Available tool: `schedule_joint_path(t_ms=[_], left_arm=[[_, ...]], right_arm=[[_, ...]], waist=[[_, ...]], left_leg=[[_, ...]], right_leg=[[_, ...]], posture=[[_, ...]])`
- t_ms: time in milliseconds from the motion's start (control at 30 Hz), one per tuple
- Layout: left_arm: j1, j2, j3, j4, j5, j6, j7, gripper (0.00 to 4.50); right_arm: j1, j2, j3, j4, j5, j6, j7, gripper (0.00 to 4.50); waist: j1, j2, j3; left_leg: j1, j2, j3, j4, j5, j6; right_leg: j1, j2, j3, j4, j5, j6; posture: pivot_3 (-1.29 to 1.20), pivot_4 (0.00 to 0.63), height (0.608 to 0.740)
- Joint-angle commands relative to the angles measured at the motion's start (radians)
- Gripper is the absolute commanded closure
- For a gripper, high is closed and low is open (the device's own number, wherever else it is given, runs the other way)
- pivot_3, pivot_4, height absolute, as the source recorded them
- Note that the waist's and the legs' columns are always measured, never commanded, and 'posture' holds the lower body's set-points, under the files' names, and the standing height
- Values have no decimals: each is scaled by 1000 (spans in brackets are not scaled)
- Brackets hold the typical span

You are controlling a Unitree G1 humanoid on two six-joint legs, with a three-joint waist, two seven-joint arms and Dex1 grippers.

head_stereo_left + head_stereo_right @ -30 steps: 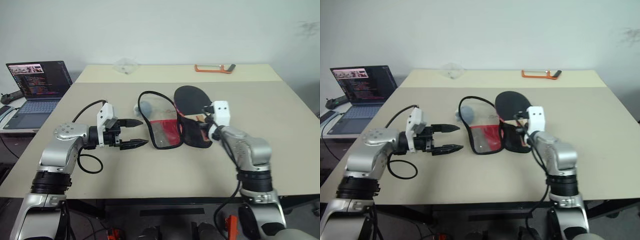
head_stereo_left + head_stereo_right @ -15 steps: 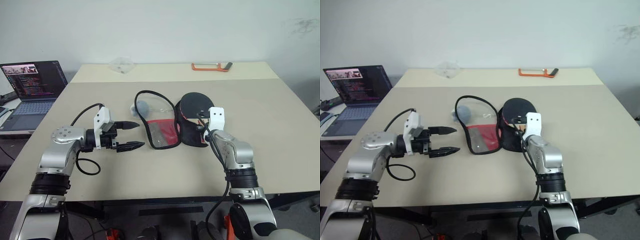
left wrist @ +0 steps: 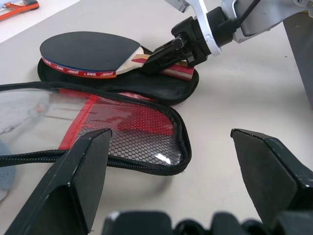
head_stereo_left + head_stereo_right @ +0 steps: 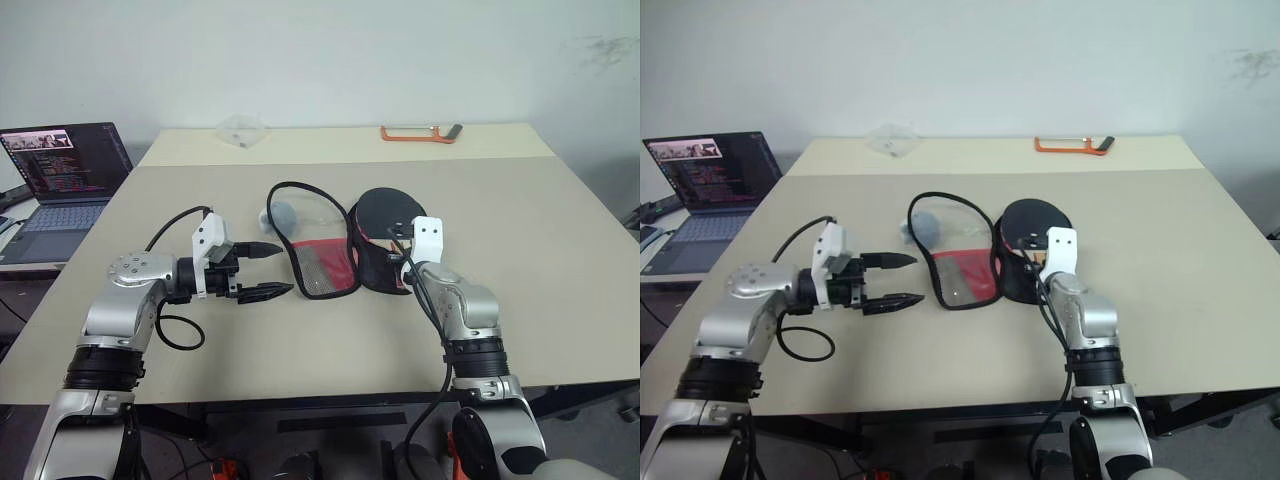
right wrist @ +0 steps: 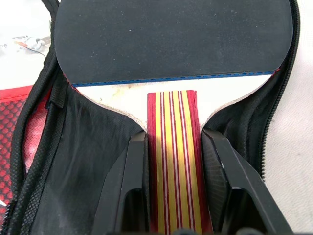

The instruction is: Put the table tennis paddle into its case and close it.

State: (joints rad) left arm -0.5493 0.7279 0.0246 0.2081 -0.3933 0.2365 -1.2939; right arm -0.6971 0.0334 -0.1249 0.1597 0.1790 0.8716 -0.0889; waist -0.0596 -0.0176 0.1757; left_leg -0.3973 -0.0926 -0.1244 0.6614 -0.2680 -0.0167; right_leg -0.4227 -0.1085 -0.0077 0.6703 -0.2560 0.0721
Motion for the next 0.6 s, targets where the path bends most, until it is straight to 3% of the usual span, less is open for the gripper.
schedule_joint_path(t_ms=[33, 367, 433, 600], left_arm=[[-4, 8, 11, -40, -4, 5, 7, 242], [-5, 11, 10, -52, 2, 28, 32, 242], [-9, 11, 9, -51, 8, 37, 45, 242], [-18, 18, 21, -18, 42, 49, 104, 242]], right_arm=[[-3, 17, -4, -41, 12, -15, 0, 3419], [12, 38, 52, -130, 3, 11, 21, 75], [21, 10, 80, -186, -2, 16, 48, 30], [61, -179, 156, -417, 53, 35, 262, 30]], waist=[[0, 0, 0], [0, 0, 0], [1, 0, 0], [3, 0, 0]], left_leg=[[0, 0, 0, 0, 0, 0], [2, 0, 0, 1, 1, -1], [2, 0, 0, 1, 1, -1], [1, 0, 0, 1, 1, -1]], right_leg=[[0, 0, 0, 1, 0, 0], [-1, 0, 1, 7, 0, 0], [-1, 0, 1, 7, 0, 0], [-1, 0, 1, 7, 0, 0]], posture=[[0, 150, 740], [0, 150, 740], [0, 150, 740], [0, 150, 740]])
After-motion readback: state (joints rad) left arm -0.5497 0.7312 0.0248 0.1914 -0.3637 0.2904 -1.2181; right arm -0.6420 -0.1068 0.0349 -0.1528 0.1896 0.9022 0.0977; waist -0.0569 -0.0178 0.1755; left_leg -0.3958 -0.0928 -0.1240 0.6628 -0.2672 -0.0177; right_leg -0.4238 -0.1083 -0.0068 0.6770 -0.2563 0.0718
